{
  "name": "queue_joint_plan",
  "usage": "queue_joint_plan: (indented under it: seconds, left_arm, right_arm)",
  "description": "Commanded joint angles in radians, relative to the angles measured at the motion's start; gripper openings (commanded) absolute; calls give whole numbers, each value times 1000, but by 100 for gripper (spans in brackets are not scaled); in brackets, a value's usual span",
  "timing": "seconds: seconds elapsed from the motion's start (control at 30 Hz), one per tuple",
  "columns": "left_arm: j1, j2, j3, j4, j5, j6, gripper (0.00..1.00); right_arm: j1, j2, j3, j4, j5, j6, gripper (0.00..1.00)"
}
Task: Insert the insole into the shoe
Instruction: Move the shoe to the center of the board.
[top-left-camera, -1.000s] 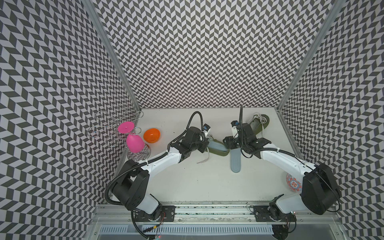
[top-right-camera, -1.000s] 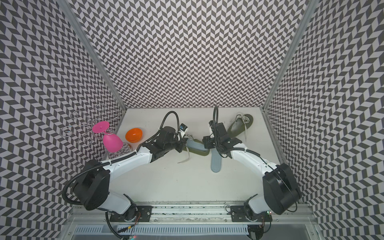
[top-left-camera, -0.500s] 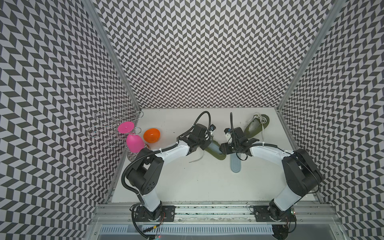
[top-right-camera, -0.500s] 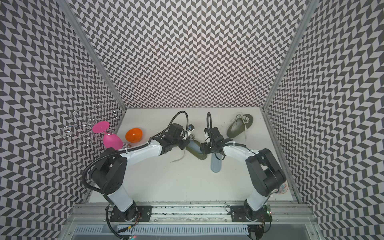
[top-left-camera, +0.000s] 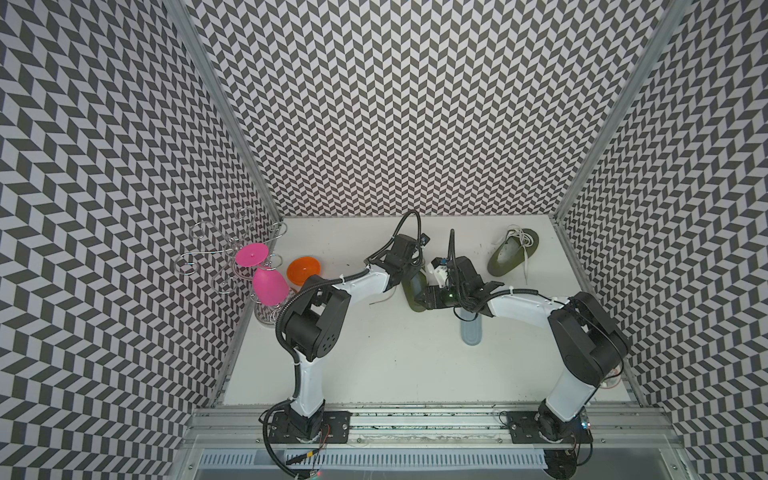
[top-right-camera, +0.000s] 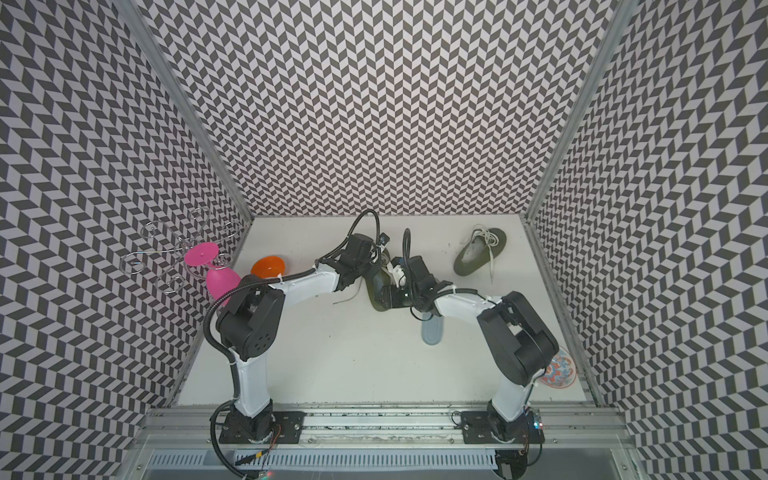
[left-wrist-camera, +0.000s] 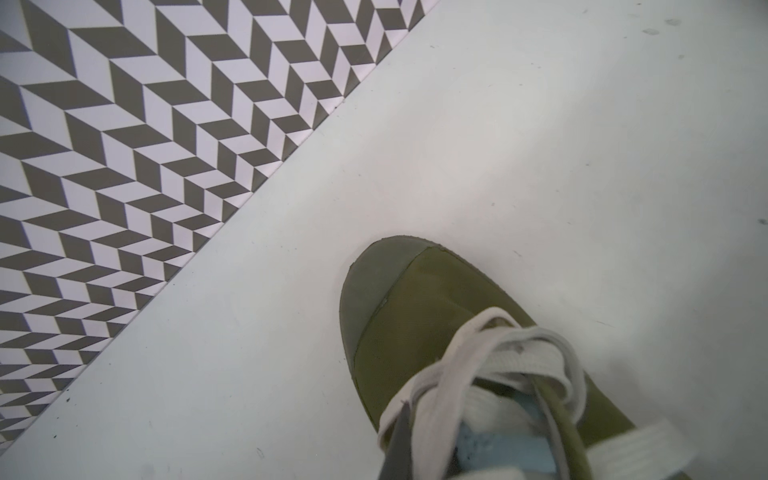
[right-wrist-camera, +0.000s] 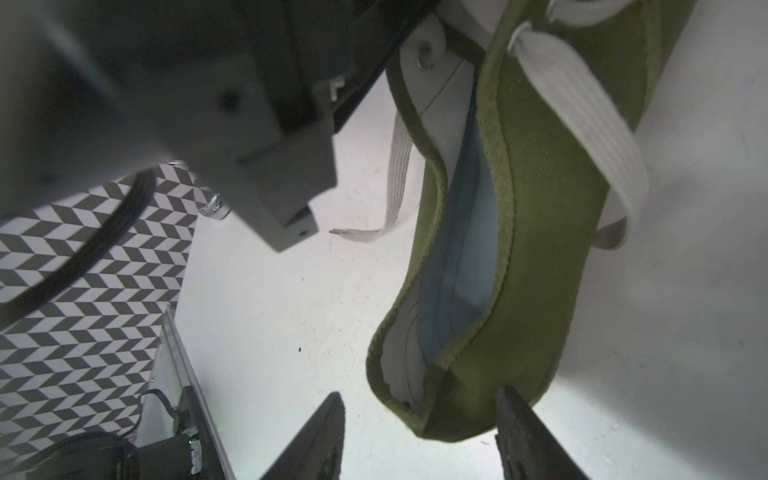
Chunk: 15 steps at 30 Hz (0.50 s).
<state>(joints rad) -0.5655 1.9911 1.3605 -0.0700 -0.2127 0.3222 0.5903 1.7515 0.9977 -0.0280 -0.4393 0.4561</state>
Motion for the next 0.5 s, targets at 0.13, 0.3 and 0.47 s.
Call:
queue_joint_plan:
  seconds: [0.13,0.3,0.47]
  left_arm:
    - [54,61,37,86,-58,136,7]
    - [99,106,78,158,-116,307,10]
    - [151,151,126,244,-122,448,14]
  right_arm:
    - [-41,-113,-30,69,-27,53,62]
    - [-70,-209,-65,17,15,28,62]
    - [-69,-252,-76,-32,42,9,62]
